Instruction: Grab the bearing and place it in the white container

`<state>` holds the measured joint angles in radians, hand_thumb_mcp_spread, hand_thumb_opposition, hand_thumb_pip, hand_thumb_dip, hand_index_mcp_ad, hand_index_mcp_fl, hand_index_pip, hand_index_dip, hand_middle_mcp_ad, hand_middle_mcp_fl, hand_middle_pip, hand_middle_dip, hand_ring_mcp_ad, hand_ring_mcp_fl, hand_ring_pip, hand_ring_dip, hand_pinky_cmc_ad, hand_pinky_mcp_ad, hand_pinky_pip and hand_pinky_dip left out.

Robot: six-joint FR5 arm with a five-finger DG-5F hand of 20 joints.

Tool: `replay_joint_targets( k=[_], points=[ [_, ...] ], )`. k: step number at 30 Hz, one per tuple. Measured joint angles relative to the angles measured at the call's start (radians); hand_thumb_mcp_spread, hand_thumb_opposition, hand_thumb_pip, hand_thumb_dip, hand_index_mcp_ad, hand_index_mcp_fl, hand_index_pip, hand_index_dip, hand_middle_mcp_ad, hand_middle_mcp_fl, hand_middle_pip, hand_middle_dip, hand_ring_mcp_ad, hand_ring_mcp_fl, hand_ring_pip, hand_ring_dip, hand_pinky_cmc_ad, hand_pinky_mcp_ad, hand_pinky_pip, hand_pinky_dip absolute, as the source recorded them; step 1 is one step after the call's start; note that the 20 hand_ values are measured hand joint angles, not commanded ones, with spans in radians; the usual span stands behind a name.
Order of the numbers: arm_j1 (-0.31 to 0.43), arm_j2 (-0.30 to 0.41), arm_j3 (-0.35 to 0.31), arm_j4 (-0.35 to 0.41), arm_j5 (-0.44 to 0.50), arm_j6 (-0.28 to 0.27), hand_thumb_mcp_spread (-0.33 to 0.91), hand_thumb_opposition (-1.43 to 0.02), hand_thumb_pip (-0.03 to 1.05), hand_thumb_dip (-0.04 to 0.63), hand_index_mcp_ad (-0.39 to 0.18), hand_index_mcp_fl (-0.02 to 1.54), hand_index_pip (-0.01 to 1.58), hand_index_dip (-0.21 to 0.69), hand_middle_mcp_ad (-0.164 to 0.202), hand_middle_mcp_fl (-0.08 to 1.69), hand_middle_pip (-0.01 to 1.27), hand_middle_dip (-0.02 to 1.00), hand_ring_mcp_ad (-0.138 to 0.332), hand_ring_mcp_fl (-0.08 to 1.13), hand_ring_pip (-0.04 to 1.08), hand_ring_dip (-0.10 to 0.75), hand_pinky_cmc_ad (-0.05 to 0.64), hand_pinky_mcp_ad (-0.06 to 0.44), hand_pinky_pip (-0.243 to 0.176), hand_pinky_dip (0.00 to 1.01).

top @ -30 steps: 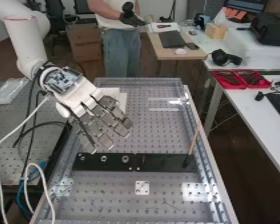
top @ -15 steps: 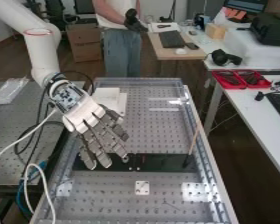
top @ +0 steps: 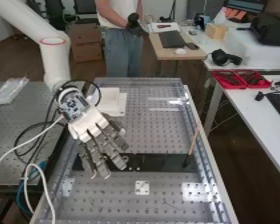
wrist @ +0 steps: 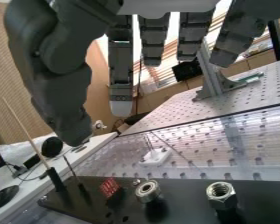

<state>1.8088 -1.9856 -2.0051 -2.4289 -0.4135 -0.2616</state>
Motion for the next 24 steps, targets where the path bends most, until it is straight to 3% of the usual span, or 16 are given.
replay_joint_targets(
  k=[4,7,12,24],
  points=[
    [0.003,-0.007,-0.002,0.029,0.003,-0.051,0.4,-0.8,0.6,0.269,-0.028,0.07,1.31,0.251,0.066,0.02,0.11,0.14,0.147,0.01,0.06,0.019,0.367,0.248,-0.101,0.12],
    [0.006,-0.013,-0.009,0.081,0.001,-0.137,0.42,-0.8,0.6,0.269,-0.028,0.07,1.32,0.251,0.066,0.02,0.11,0.14,0.147,0.01,0.06,0.019,0.367,0.248,-0.103,0.12],
    [0.006,-0.027,-0.009,0.115,-0.021,-0.23,0.42,-0.8,0.58,0.269,-0.028,0.07,1.33,0.251,0.066,0.02,0.11,0.14,0.147,0.01,0.07,0.019,0.367,0.248,-0.101,0.14],
    [-0.019,-0.051,0.032,-0.001,-0.066,-0.203,0.42,-0.8,0.58,0.269,-0.028,0.07,1.35,0.251,0.068,0.02,0.11,0.14,0.15,0.01,0.07,0.021,0.367,0.248,-0.101,0.15]
  ],
)
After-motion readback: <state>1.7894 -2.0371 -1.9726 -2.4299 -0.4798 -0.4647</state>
